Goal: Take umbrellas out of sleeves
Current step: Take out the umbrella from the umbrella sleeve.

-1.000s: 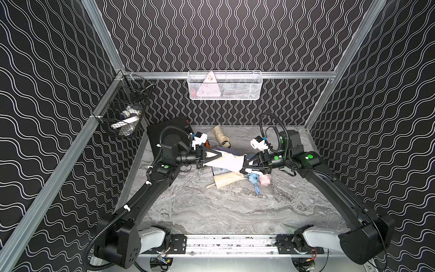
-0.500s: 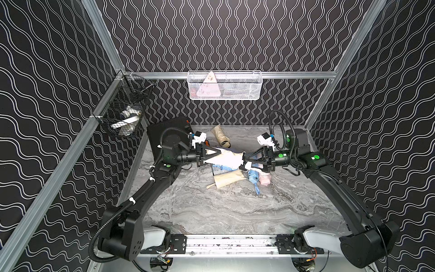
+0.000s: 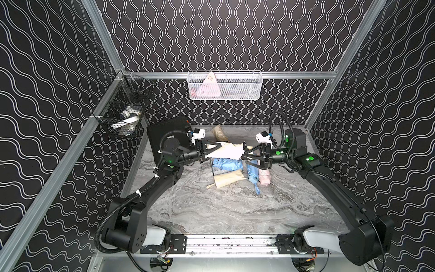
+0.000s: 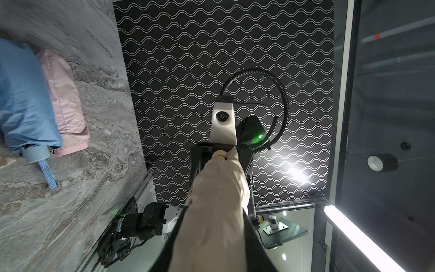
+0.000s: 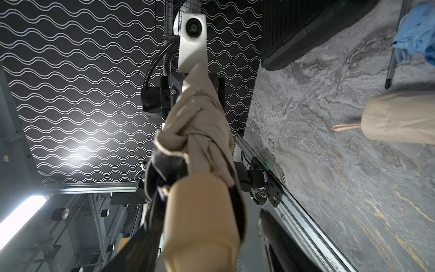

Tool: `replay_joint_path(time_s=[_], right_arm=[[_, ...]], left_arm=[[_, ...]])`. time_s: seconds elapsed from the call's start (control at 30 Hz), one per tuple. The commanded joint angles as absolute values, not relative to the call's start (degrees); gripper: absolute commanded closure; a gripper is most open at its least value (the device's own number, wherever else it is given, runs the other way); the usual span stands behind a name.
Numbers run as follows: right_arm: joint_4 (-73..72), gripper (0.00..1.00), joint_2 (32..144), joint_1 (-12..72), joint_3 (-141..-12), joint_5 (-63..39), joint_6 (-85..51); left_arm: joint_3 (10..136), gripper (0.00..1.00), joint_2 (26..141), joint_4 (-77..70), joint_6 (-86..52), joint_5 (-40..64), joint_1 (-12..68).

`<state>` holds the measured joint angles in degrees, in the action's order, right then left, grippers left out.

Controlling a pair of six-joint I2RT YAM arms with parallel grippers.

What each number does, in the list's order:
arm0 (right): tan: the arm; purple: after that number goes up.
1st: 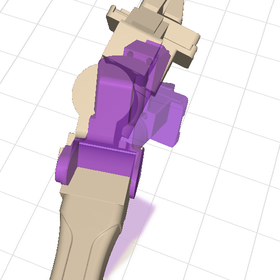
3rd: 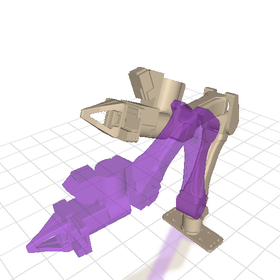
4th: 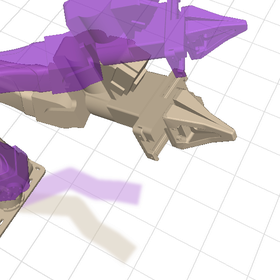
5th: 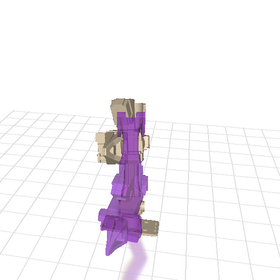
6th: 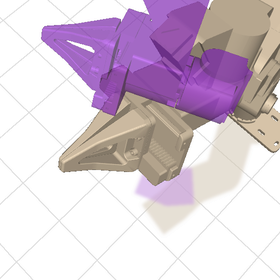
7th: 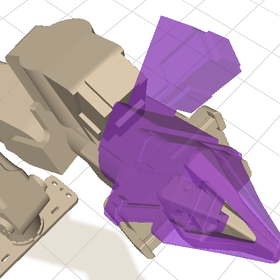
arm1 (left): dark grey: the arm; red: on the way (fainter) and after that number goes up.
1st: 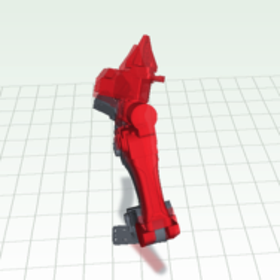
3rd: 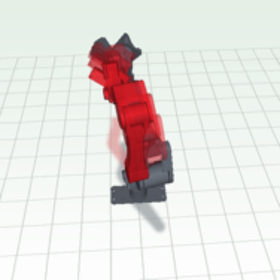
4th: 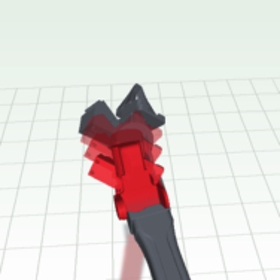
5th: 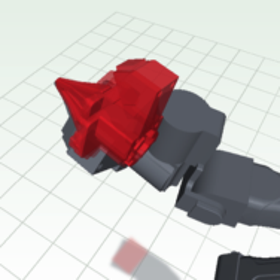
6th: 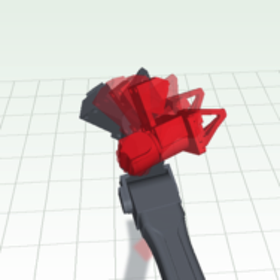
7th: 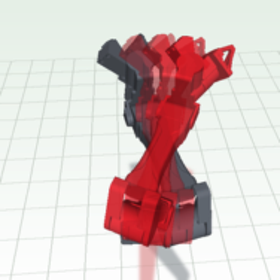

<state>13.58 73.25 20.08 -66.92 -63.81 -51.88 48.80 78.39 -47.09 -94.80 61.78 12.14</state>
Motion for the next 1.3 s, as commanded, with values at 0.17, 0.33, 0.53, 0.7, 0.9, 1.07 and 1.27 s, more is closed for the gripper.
replay_joint_path(time_s=[0.17,0.33,0.53,0.7,0.9,1.07,1.27], right_arm=[[9.56,0.38,74.62,20.27,-68.94,-64.6,-53.25],[8.19,0.44,74.7,20.65,-68.53,-64.76,-54.05],[7.95,0.5,74.62,20.82,-68.22,-64.7,-54.13],[6.69,0.55,74.62,21.01,-67.24,-64.6,-54.88],[7.2,0.64,74.47,21.0,-67.41,-64.6,-54.4],[7.11,0.71,74.14,20.96,-67.13,-64.6,-54.45],[6.57,0.63,73.7,20.85,-66.8,-64.61,-55.06]], left_arm=[[49.39,0.96,78.22,-51.41,-96.97,63.12,12.61],[49.83,0.96,78.53,-50.79,-96.61,63.46,12.9],[49.83,0.96,78.57,-50.36,-96.09,63.55,13.1],[49.57,0.96,78.52,-50.27,-96.07,63.48,13.06],[49.67,0.96,78.66,-50.27,-96.13,63.46,13.08],[49.57,0.95,78.85,-50.17,-96.13,63.46,13.08],[49.52,0.95,78.93,-50.32,-96.07,63.79,13.1]])
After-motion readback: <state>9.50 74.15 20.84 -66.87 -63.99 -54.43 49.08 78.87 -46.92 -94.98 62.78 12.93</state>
